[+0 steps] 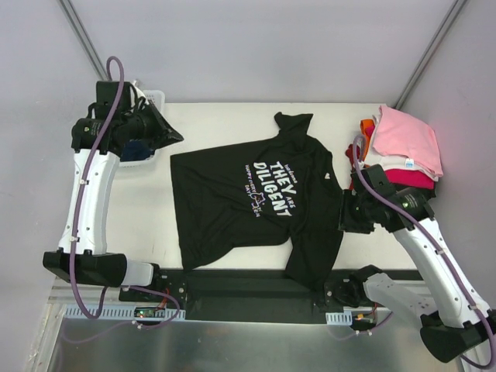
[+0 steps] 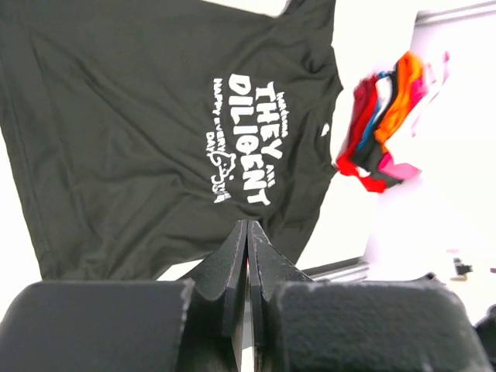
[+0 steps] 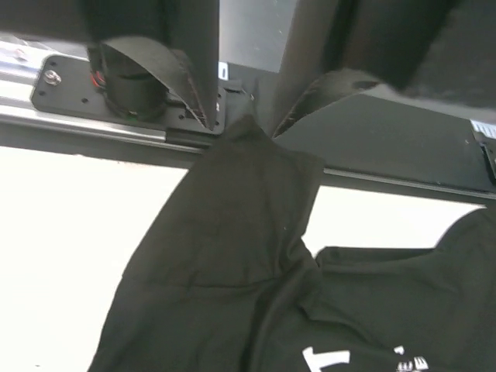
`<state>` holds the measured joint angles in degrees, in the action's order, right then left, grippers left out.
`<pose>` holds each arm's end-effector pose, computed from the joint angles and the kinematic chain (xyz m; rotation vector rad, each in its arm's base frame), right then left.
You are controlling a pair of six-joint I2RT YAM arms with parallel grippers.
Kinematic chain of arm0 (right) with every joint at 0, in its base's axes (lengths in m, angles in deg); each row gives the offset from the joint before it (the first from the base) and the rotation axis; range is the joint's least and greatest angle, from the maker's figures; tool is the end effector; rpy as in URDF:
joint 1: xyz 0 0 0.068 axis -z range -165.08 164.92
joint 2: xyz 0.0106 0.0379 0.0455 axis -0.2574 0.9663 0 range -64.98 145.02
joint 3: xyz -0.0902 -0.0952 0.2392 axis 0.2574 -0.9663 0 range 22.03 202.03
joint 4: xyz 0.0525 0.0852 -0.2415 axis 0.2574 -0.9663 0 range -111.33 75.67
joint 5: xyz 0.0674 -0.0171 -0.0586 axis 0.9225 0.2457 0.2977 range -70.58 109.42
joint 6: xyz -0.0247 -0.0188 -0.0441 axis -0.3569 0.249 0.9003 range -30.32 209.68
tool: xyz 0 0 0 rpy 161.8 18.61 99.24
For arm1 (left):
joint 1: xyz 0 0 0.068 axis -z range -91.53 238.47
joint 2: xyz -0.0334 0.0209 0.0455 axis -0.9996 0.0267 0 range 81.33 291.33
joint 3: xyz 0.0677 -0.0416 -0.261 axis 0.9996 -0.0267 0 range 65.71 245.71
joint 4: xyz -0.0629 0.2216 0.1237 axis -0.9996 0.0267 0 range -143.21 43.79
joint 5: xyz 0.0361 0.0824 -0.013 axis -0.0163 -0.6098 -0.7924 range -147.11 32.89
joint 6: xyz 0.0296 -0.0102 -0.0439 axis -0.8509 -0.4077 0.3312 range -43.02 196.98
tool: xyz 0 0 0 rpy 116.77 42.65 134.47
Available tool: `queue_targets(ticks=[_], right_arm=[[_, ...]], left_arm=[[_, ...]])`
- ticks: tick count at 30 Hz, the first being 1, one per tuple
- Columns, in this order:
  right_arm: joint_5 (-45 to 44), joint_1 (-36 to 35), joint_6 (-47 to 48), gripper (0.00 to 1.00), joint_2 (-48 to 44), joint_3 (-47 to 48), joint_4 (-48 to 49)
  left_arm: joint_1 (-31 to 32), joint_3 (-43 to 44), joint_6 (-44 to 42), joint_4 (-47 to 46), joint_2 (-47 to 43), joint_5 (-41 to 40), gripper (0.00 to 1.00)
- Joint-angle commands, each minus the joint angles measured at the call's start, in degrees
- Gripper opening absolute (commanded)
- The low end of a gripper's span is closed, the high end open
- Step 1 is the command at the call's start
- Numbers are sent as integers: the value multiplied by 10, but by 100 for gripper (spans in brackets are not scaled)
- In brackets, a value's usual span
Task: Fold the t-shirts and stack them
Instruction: Flatten out the tshirt
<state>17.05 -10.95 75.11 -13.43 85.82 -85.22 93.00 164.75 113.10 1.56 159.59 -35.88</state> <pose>0.1261 0.0596 0.3372 -0.2414 2.5957 0.2023 0.2611 -0.0335 0.4551 -0.3911 2.1962 -0.8003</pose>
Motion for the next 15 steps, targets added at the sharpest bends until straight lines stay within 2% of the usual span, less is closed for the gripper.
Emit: queue_targets(ticks=[1,3,6,7,8,12,15], right_arm=[[-21,-2,44,37,25,42,-76],[-2,-3,47,38,22,29,-72],[6,-2,47,47,-17,33,-47],[9,-2,48,60,-26,39,-37],[14,-1,50,63,-46,41,-29],[91,3,50,65,-65,33,9],[105,4,31,65,-72,16,22]], left_arm=[[-60,17,13,27,-12,58,0],[-109,-5,32,4,-28,81,0],[-131,-6,31,-8,-43,101,0],[-131,-6,34,-17,-45,98,0],[-131,-10,41,-22,-50,93,0],[-151,-25,75,-40,-72,84,0],[-169,-32,80,-42,-73,107,0]])
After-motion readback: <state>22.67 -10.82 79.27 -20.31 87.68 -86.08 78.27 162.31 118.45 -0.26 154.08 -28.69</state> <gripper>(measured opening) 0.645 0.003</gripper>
